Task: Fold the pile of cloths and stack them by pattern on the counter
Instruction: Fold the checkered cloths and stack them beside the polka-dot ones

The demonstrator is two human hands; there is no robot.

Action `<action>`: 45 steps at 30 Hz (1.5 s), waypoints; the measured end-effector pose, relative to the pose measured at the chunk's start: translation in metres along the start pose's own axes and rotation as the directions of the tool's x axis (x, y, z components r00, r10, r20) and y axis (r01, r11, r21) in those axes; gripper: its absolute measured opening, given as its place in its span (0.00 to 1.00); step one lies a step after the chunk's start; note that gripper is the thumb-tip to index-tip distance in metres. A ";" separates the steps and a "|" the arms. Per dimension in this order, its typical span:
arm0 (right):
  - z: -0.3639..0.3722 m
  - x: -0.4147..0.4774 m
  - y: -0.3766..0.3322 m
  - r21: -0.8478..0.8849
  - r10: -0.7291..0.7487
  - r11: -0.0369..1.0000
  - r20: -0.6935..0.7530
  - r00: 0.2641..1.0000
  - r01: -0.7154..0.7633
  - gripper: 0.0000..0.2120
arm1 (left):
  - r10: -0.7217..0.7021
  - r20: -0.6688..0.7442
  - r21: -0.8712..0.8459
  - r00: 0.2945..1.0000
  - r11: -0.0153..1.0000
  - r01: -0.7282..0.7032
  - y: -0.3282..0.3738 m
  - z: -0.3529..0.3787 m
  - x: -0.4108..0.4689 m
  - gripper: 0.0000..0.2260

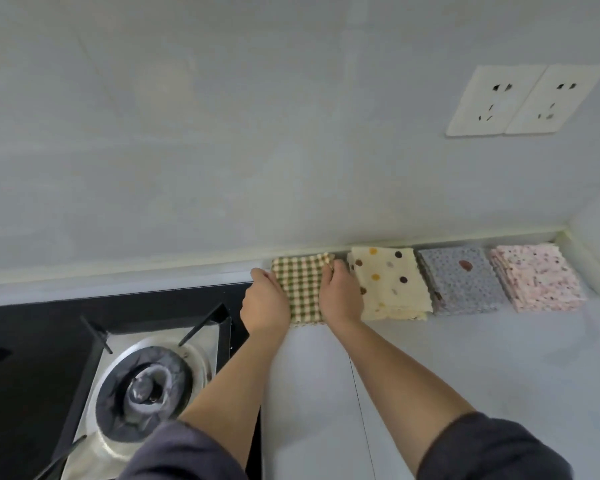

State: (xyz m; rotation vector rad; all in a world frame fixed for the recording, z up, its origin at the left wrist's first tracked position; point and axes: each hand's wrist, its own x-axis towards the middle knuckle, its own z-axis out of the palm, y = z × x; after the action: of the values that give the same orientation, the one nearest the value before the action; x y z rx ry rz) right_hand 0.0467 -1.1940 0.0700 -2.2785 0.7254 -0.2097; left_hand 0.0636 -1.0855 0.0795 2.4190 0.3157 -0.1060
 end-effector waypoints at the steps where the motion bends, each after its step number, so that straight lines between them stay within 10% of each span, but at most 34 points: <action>1: 0.004 0.006 0.001 -0.054 -0.005 0.999 0.004 1.000 0.006 0.14 | 0.002 0.002 0.050 1.000 0.999 -0.002 -0.002 0.006 0.006 0.12; 8: 0.024 0.013 0.002 -0.218 -0.198 0.958 -0.040 0.979 0.185 0.23 | 0.218 -0.073 0.158 0.973 0.966 -0.205 -0.019 0.022 0.021 0.09; 12: 0.023 0.008 0.008 -0.461 -0.463 0.767 0.085 0.882 0.447 0.24 | 0.551 0.079 0.401 0.831 0.745 -0.533 -0.029 0.021 0.012 0.22; 15: 0.032 0.013 0.029 -0.538 -0.318 0.681 0.394 0.862 0.497 0.33 | 0.432 0.365 0.520 0.825 0.640 -0.566 -0.037 0.027 0.010 0.25; 25: 0.024 0.012 0.021 -0.609 -0.197 0.665 0.415 0.888 0.432 0.30 | 0.295 0.452 0.536 0.842 0.664 -0.521 -0.027 0.023 0.012 0.25; 34: -0.002 -0.145 -0.037 -0.086 -0.372 0.913 0.225 0.901 0.398 0.26 | 0.464 0.150 0.105 0.873 0.871 -0.480 -0.101 -0.104 -0.087 0.34; 45: 0.080 -0.451 -0.173 0.230 -0.461 0.885 0.314 0.830 0.404 0.24 | 0.364 -0.066 0.027 0.929 0.931 -0.363 -0.361 -0.346 -0.216 0.18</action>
State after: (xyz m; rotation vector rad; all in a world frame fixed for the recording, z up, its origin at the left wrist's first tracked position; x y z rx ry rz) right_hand -0.2227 -0.7948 0.1578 -2.2149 -0.0116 -0.0492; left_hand -0.2393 -0.6381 0.1506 2.4551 -0.1083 0.1439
